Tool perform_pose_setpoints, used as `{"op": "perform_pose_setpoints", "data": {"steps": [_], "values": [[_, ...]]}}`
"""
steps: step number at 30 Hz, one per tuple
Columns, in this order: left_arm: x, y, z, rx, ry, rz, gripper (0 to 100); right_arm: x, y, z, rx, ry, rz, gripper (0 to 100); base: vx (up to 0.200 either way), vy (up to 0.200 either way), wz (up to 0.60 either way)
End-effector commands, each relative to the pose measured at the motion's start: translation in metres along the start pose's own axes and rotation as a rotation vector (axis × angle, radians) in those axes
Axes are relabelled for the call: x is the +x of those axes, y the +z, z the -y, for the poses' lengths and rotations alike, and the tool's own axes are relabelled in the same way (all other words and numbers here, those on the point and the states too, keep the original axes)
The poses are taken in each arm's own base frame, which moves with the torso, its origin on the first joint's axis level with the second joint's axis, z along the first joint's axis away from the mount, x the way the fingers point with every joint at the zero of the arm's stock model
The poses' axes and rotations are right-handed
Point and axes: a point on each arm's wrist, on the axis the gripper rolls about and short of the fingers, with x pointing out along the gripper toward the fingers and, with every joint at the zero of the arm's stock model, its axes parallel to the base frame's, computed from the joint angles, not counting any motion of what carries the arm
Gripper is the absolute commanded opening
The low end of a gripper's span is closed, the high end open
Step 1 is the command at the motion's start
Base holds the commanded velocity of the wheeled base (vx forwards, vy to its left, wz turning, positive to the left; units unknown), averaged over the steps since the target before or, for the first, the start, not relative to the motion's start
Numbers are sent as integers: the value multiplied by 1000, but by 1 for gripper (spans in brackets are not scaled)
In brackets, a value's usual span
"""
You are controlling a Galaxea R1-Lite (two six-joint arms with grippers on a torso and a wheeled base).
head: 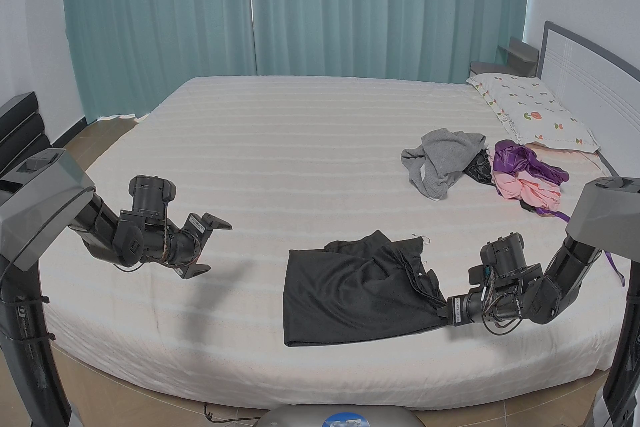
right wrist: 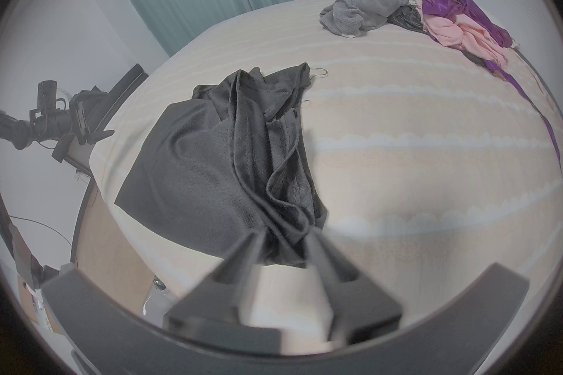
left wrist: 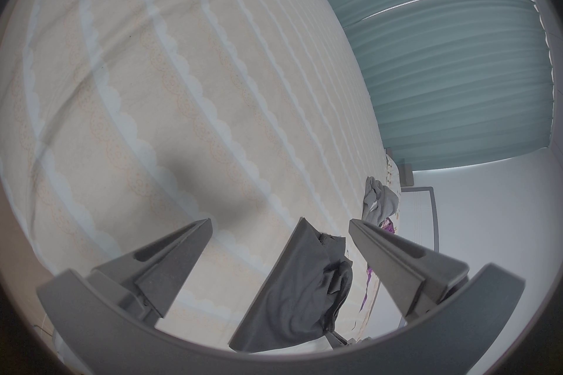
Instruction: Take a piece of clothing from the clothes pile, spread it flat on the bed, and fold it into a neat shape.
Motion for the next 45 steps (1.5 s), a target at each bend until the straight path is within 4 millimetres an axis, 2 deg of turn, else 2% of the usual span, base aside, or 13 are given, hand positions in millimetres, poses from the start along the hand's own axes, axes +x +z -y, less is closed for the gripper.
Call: {"op": "perform_pose_setpoints", "data": {"steps": [1,6,9,12,13,17,19,20,23,31,38,39,45], "values": [[0,0,0,-1,0,0,100,-1,0,3,31,-5,2,100,0,0,0],[0,0,0,-1,0,0,100,-14,14,2,121,18,65,100,0,0,0],[0,0,0,0,-2,-1,100,-27,35,-5,174,74,153,100,0,0,0],[0,0,0,0,-2,-1,100,-27,35,-5,174,74,153,100,0,0,0],[1,1,0,-4,0,5,100,-21,49,-14,183,100,182,100,0,0,0],[0,2,0,-9,-1,8,100,4,60,-29,198,124,188,100,0,0,0],[0,1,0,-9,-1,8,100,6,61,-29,200,125,189,100,100,0,0],[0,1,0,-8,4,7,100,28,66,-38,191,118,184,100,200,0,0],[0,0,0,-6,5,6,100,46,72,-46,180,103,180,100,67,0,0],[1,-1,-1,0,8,3,100,71,91,-53,178,100,173,100,0,0,0],[1,-1,0,1,6,6,100,72,88,-53,181,98,141,100,0,0,0],[1,-1,0,1,6,6,100,72,86,-54,180,98,134,0,0,0,0],[1,-1,0,1,6,6,100,71,84,-54,179,97,126,0,0,0,0]]}}
